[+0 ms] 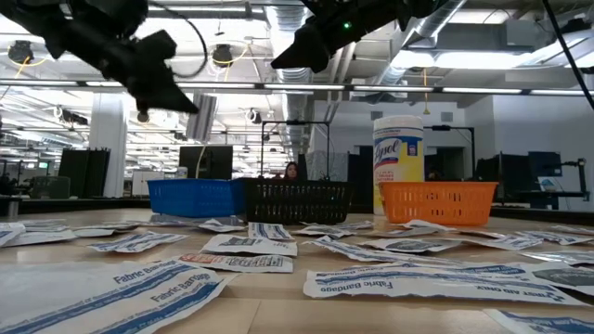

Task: Pick & Place First Aid Supplies
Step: Put the bandage into the blue container

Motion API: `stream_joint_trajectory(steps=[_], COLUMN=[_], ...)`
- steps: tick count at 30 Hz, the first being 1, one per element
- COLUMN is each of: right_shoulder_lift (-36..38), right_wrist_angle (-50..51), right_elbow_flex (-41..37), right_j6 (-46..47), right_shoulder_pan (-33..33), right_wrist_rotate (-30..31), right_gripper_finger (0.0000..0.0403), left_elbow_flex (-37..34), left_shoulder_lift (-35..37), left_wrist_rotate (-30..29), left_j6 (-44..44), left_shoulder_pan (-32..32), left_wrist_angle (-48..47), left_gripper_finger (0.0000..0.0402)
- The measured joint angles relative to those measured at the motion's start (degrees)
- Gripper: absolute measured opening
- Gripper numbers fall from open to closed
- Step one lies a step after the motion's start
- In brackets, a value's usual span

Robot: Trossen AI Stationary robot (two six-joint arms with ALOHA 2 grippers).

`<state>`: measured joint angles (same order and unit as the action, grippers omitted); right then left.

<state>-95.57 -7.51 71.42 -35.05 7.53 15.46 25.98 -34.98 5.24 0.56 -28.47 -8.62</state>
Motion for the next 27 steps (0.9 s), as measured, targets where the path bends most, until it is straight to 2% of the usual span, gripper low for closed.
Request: stream_joint_trajectory(steps=[2,7,12,22,27], right_shoulder_lift=[0.0,0.0,0.0,0.0,0.0], right_wrist_angle=[0.0,0.0,0.2,0.3,0.2], right_elbow_flex=[0.0,0.0,0.0,0.0,0.0], right_j6=[0.0,0.0,0.1,0.1,0.1], right_shoulder_pan=[0.0,0.0,0.0,0.0,0.0], right_wrist_rotate=[-0.1,-0.2,-0.2,-0.4,-0.4], right_gripper_finger=[0.0128,0.0126,0.0126,0.0127,0.0124], left_elbow_flex=[0.0,0.0,1.0,2.0,3.4], left_shoulder_lift=[-2.4,-10.6,-17.7,-27.7,-29.9], left_wrist_rotate=[3.7,7.2,18.8,19.7,23.8], left_j6=[0.0,0.0,-0.1,-0.3,-0.3], left_shoulder_pan=[-2.2,-7.1,-11.0,-13.2,-13.5], left_wrist_angle=[0.1,0.2,0.6,1.4,2.1], left_gripper_finger=[0.0008,0.0010,0.0007,0.0007,0.0013])
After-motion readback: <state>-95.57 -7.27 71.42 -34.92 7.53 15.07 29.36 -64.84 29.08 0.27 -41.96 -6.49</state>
